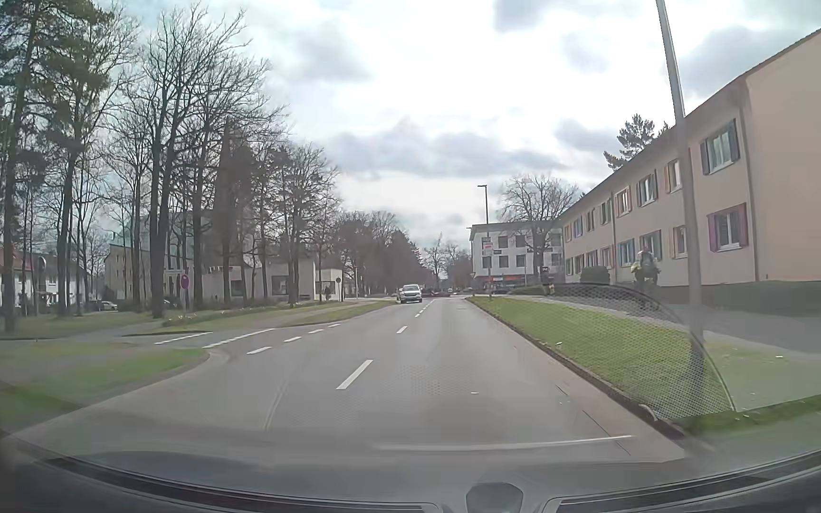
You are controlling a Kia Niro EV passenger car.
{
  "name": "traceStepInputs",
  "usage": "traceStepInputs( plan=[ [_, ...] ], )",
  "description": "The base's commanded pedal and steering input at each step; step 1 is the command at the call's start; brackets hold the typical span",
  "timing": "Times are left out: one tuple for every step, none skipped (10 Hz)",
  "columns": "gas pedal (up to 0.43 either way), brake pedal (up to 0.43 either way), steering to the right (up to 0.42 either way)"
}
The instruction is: Follow the waypoints while adhering to traffic rules and regulations
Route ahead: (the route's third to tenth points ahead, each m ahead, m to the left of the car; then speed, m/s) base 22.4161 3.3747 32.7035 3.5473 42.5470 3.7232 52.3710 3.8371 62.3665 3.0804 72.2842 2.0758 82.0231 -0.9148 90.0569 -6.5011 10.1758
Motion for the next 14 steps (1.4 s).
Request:
traceStepInputs(
  plan=[
    [0.28,0.0,-0.002],
    [0.248,0.0,-0.001],
    [0.228,0.0,0.0],
    [0.22,0.0,0.0],
    [0.22,0.0,0.001],
    [0.22,0.0,0.002],
    [0.22,0.0,0.001],
    [0.209,0.0,0.001],
    [0.197,0.0,0.002],
    [0.189,0.0,0.003],
    [0.177,0.0,0.003],
    [0.169,0.0,0.004],
    [0.157,0.0,0.004],
    [0.157,0.0,0.005]
  ],
)
